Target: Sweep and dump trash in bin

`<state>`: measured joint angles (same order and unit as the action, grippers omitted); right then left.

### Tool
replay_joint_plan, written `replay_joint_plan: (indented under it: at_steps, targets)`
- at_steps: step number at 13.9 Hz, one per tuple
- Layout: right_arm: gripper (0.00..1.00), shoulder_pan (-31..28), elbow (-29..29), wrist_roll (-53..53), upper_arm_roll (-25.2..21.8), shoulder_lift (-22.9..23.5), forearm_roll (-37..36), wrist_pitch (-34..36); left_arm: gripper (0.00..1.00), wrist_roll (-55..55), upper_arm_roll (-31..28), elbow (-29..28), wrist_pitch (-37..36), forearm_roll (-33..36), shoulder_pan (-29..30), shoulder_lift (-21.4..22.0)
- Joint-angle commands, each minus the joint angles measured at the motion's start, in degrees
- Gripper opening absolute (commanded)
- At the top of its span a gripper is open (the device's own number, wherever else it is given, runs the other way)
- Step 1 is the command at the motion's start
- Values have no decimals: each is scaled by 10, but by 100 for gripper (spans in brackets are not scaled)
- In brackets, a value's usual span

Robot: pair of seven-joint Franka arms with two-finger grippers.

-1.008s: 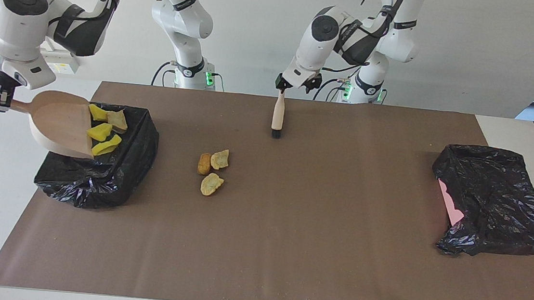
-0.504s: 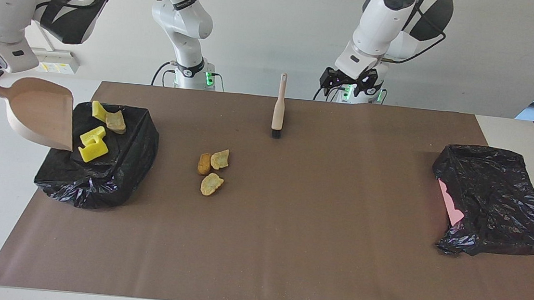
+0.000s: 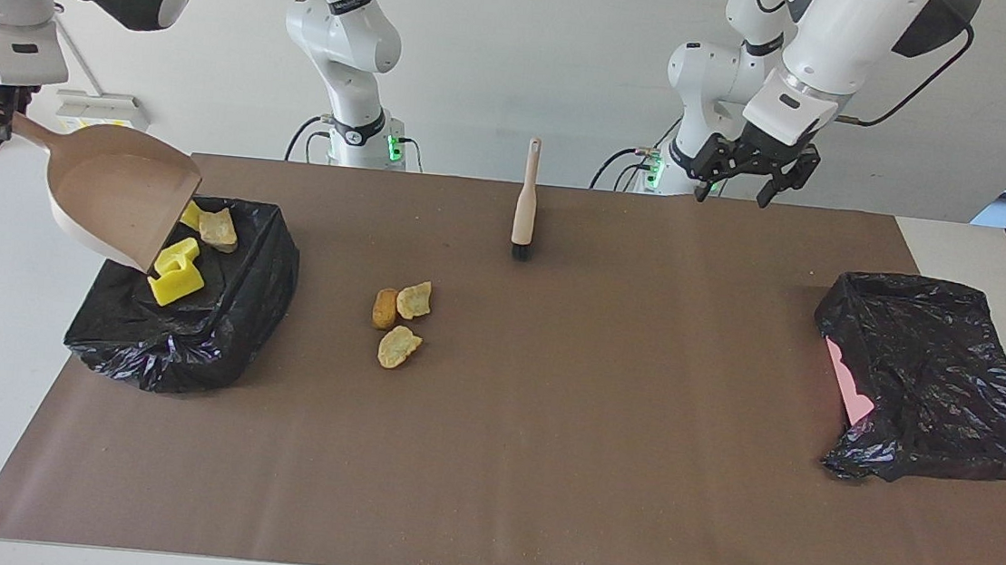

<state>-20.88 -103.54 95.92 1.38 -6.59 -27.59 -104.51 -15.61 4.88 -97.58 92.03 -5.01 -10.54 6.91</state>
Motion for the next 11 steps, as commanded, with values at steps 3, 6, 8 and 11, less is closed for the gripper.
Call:
replay_joint_plan:
  at_steps: [3, 6, 8, 11]
  targets:
    - [0, 78, -7, -280, 4, -7, 89, 55, 100, 50, 8, 52, -54, 45, 17, -19]
    - [0, 165, -13, -473, 13, -8, 114, 55, 100, 91, -12, 103, -81, 45, 39, -39]
    - [0, 227, -14, -627, 15, 9, 140, 53, 100, 138, -20, 148, -119, 45, 49, -65]
    - [0, 298, -8, -815, 16, 48, 204, 27, 100, 169, -21, 147, -110, 44, 65, -61]
